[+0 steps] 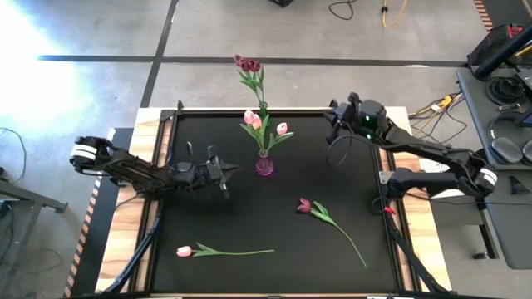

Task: Sort flowers into vase by color
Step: Put the purple flower into the purple vase

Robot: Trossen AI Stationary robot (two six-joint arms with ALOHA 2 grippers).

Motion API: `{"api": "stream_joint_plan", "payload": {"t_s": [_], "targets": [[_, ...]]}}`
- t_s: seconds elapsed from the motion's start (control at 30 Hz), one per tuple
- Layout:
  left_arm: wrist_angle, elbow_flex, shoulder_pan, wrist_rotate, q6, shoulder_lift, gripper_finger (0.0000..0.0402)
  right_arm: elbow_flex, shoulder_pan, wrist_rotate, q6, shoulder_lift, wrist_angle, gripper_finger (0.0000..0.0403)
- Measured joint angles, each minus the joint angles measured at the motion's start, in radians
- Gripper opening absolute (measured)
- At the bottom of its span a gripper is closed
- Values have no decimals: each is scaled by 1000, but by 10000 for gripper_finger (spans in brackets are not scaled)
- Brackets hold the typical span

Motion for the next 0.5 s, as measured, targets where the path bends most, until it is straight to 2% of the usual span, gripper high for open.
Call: {"api": "stream_joint_plan", "payload": {"t_s": [0.1,0.23,0.5], "targets": [[-164,52,-37,0,-11,-29,1,-98,10,-12,45,-34,83,13],[-478,161,-92,0,-53,-74,1,-190,22,-11,82,-65,148,13],[-1153,428,-210,1,-280,-70,1,-295,31,-10,114,-95,175,13]]}}
